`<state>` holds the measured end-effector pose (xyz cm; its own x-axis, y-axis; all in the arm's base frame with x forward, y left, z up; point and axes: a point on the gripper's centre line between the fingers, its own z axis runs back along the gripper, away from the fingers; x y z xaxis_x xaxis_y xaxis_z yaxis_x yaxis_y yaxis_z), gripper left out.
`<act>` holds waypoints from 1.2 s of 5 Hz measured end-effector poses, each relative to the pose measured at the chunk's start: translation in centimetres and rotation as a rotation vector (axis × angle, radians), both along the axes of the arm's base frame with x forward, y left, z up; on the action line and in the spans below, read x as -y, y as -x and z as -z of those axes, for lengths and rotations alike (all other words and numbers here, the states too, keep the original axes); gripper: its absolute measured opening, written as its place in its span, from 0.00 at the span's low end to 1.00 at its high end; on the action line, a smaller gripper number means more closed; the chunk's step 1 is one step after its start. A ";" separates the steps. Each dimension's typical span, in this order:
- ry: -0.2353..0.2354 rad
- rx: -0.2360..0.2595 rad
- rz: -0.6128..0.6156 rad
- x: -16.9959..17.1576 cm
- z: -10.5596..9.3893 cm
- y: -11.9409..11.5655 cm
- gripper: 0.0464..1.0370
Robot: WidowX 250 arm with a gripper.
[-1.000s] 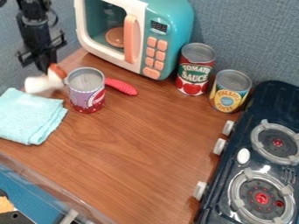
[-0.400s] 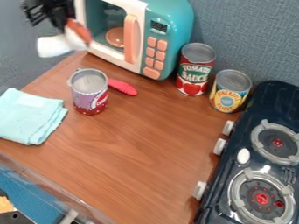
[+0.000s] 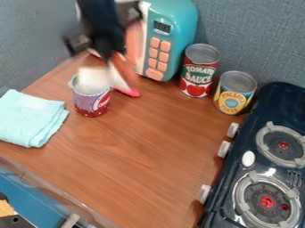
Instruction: Moved the mushroom to the lower right of the table
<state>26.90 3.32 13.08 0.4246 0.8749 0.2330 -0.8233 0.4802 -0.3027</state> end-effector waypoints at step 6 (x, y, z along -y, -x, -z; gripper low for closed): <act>-0.074 -0.176 0.318 6.8 10.3 4.0 0.04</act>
<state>22.92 -3.44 2.76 0.7114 0.6767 0.1899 -0.6661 0.7353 -0.1251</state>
